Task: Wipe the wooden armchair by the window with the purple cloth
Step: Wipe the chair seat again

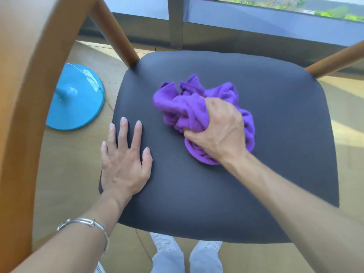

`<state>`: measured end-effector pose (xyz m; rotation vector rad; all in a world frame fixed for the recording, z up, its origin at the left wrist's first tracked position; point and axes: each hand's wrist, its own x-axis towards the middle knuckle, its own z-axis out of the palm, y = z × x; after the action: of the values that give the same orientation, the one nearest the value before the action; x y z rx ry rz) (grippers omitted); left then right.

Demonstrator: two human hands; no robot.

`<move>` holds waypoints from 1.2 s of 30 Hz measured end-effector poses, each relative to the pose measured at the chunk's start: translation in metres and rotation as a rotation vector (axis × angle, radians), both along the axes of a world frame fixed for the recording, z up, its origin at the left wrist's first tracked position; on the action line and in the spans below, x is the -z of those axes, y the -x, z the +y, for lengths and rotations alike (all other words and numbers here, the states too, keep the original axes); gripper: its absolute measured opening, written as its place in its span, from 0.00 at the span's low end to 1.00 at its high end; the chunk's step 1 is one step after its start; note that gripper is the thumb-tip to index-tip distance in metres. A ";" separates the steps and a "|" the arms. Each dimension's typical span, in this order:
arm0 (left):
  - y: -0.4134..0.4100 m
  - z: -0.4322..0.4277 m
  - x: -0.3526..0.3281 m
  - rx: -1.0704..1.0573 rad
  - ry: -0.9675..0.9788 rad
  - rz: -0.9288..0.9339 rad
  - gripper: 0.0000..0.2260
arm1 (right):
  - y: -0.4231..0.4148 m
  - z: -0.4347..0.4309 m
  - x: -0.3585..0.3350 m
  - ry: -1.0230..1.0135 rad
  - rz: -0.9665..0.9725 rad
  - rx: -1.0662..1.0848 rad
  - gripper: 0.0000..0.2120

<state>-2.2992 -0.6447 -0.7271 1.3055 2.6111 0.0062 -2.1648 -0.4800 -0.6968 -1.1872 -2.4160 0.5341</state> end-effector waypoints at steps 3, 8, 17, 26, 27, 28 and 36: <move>0.000 -0.001 0.001 0.010 0.015 0.007 0.29 | -0.006 -0.014 0.008 0.022 -0.028 -0.008 0.32; -0.002 0.000 0.002 -0.018 -0.005 0.004 0.29 | -0.006 -0.013 0.007 0.051 -0.084 -0.020 0.36; -0.008 0.007 -0.019 -0.008 0.149 -0.044 0.27 | -0.024 -0.029 -0.027 0.334 -0.272 -0.100 0.24; -0.029 0.068 -0.154 0.260 0.153 -0.282 0.25 | -0.079 -0.007 -0.160 0.542 -0.213 -0.017 0.24; -0.027 0.078 -0.178 0.239 0.084 -0.295 0.25 | -0.080 0.000 -0.181 0.531 -0.184 0.010 0.25; -0.025 0.087 -0.204 0.234 0.016 -0.302 0.26 | -0.082 0.008 -0.205 0.525 -0.152 0.033 0.26; 0.013 0.130 -0.445 0.352 -0.256 -0.101 0.39 | -0.066 0.057 -0.415 0.312 0.060 0.084 0.23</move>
<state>-2.3124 -0.5151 -0.2825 1.7852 2.3204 0.3491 -2.0984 -0.4233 -0.2817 -1.3677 -2.2773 0.9313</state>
